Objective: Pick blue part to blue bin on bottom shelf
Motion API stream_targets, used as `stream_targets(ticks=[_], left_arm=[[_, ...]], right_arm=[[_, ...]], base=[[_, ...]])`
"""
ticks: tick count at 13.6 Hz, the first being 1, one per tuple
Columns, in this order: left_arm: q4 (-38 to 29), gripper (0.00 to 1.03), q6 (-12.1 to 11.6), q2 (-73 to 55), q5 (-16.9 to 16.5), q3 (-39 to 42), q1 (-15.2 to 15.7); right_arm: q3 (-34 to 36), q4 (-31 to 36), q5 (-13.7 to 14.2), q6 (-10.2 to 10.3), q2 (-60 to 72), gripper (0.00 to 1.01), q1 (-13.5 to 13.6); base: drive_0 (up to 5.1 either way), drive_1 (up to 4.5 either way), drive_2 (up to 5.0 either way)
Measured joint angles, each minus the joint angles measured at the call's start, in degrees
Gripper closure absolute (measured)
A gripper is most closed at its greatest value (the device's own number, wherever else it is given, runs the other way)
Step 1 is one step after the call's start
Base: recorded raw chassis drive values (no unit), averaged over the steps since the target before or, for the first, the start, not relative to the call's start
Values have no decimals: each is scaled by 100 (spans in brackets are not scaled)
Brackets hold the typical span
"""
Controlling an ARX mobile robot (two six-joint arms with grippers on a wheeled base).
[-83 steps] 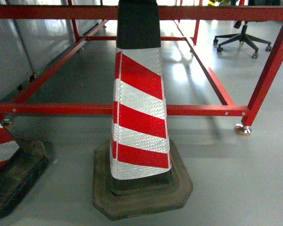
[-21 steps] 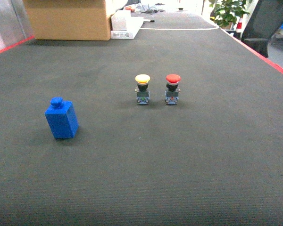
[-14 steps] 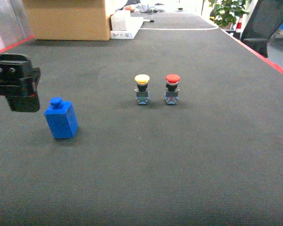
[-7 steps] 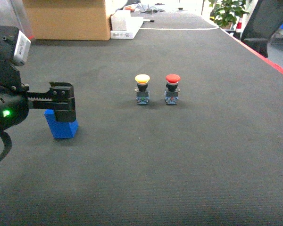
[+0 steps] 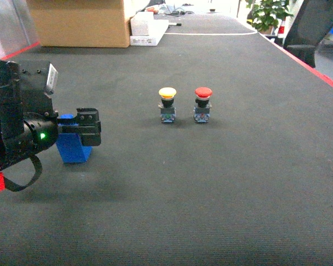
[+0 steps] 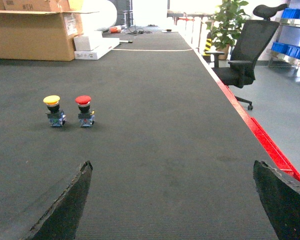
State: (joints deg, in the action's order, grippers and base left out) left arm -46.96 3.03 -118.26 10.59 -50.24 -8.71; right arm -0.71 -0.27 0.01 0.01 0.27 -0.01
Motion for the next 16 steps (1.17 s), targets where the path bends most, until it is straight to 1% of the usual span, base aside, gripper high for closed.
stream_targets(ticks=[3,6,7,8,9,11,12,14,16], left_arm=[[118,5,46,-334,20,-391,35],[446,5,131,-472,33,-616,35],[461,5,133,-487,52,-632,33],[535,16,149,-501,76,-634,28],[675,27,151,-505,33,-636,28],[673,49,151,-531,4,-638,31],[667,57,151,-531,4,-638,35],[610,58,149,-490,-15,-573,66],[229,58,151,-52,-39,9,107]], right_arm=[[0,0,0,0,0,3,0],[0,-2,0,0,0,3,0],[0,0,0,0,0,3,0],[0,-2,0,0,0,3,0],[0,-2,0,0,0,3,0],[0,-2,0,0,0,3,0],[0,-2,0,0,0,3,0],[0,-2,0,0,0,3,0],[0,-2,0,0,0,3,0]], base=[[0,0,0],[0,0,0],[0,0,0],[0,0,0],[0,0,0],[0,0,0],[0,0,0],[0,0,0],[0,0,0]])
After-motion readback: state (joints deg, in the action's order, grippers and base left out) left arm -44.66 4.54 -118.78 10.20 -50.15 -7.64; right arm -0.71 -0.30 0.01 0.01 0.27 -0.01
